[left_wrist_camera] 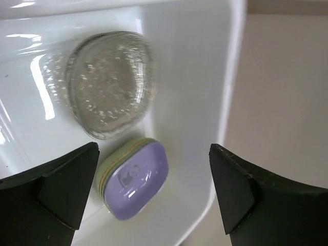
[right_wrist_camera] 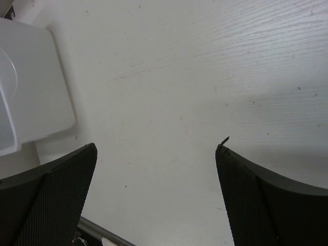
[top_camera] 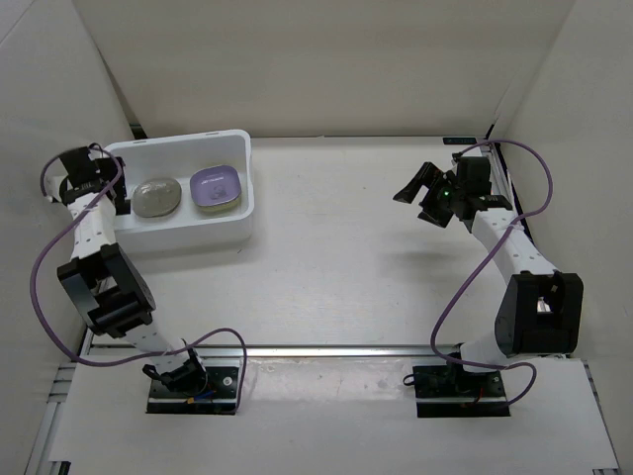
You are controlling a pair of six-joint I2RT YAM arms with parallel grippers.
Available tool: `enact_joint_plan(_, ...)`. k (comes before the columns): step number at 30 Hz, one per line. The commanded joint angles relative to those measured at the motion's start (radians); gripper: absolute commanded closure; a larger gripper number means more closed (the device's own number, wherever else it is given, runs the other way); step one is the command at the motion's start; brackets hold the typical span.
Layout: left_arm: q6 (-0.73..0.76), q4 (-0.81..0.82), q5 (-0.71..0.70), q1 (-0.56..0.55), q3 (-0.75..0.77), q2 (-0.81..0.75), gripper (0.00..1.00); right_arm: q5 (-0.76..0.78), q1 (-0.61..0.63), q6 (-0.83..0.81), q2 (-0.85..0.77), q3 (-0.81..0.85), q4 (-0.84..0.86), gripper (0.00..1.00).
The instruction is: Place the plates into the plastic bin on the countertop
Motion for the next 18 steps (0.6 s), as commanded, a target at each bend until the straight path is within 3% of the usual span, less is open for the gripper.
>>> enact_joint_plan(1,0.141,-0.029,0.000,-0.039,0.087,-0.115,0.01,0.007,-0.004,-0.040,-0.048,0.013,-0.022,0.01)
enact_joint_plan(4,0.195,-0.109,-0.012,-0.082,0.108,-0.170,0.01,0.001,-0.004,-0.071,-0.057,0.014,-0.035,0.01)
enact_joint_plan(8,0.253,-0.097,-0.097,-0.146,0.043,-0.298,0.01,-0.014,-0.004,-0.102,-0.066,0.026,-0.032,0.01)
enact_joint_plan(11,0.432,-0.048,-0.138,-0.247,0.049,-0.360,0.01,-0.022,-0.004,-0.108,-0.066,0.029,-0.016,0.01)
enact_joint_plan(13,0.612,-0.057,-0.143,-0.361,0.073,-0.339,0.01,-0.027,-0.007,-0.108,-0.060,0.026,0.003,0.01)
enact_joint_plan(14,0.659,-0.072,-0.170,-0.467,0.076,-0.330,0.01,-0.039,-0.004,-0.108,-0.055,0.023,0.022,0.01)
enact_joint_plan(16,0.779,-0.088,-0.293,-0.645,0.044,-0.299,0.01,-0.053,-0.006,-0.108,-0.048,0.019,0.027,0.01)
enact_joint_plan(18,0.813,-0.091,-0.446,-0.737,0.009,-0.293,0.01,-0.064,-0.004,-0.114,-0.038,0.017,0.024,0.01)
